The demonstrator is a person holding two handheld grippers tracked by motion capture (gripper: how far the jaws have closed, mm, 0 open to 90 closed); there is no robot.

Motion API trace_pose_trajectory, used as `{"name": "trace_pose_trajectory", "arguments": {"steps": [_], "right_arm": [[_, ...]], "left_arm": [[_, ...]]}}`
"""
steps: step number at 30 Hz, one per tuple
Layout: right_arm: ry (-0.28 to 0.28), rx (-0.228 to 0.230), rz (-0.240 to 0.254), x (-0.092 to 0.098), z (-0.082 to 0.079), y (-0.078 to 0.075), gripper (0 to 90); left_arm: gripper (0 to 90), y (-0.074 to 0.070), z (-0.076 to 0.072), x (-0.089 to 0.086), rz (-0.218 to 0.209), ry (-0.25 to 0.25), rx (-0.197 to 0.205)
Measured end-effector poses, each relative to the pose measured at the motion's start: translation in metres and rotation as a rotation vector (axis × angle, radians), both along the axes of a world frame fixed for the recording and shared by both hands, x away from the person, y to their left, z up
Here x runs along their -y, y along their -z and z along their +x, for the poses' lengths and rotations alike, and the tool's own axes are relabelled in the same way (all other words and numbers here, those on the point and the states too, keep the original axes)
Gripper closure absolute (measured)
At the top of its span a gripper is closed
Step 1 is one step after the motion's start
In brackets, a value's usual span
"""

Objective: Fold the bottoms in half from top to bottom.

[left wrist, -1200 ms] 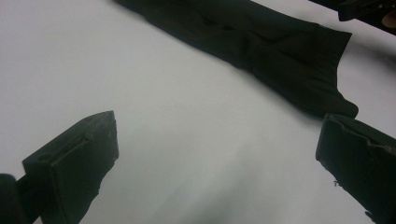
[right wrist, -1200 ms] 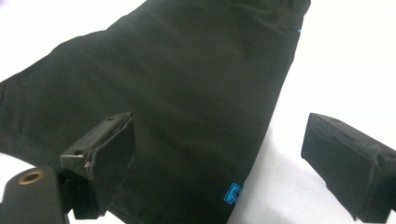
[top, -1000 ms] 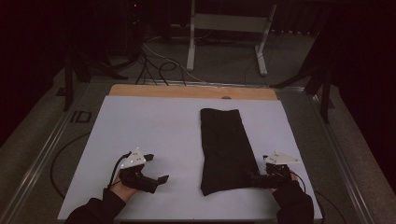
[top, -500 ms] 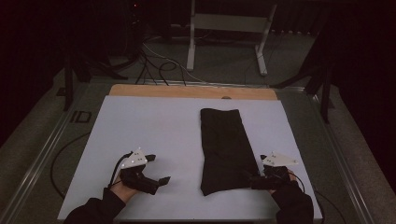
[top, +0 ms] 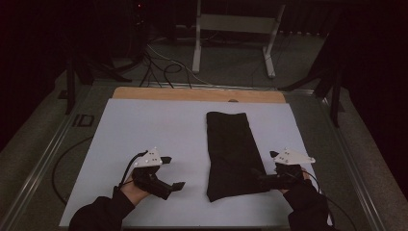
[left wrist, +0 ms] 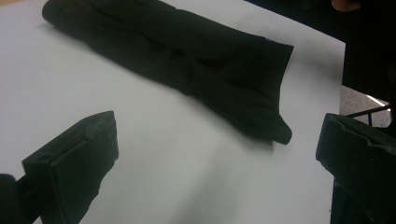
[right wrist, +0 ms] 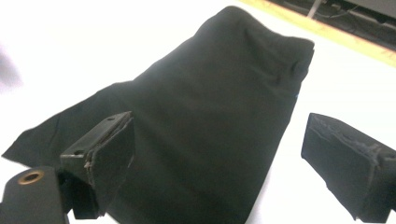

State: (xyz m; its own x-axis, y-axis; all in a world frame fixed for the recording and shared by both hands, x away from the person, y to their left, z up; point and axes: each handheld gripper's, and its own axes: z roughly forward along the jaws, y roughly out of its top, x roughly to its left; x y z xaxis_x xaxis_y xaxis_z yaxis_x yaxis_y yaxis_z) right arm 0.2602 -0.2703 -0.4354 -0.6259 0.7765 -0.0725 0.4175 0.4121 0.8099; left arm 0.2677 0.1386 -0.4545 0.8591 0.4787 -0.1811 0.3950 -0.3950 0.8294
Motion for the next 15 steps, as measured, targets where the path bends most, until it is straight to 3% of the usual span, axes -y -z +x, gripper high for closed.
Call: {"name": "trace_pose_trajectory", "arguments": {"steps": [4,7,15], "right_arm": [[-0.008,0.043,-0.021,0.001,0.006,-0.011,9.8],[-0.003,0.071,-0.006,0.002,0.012,-0.020,9.8],[-0.008,0.096,0.001,-0.004,0.027,-0.028,9.9]], "left_arm": [[0.0,-0.011,0.006,0.006,-0.009,0.013,-0.002],[0.0,-0.017,0.011,0.008,-0.013,0.014,0.003],[0.0,-0.027,0.026,0.013,-0.015,0.004,0.014]]}}
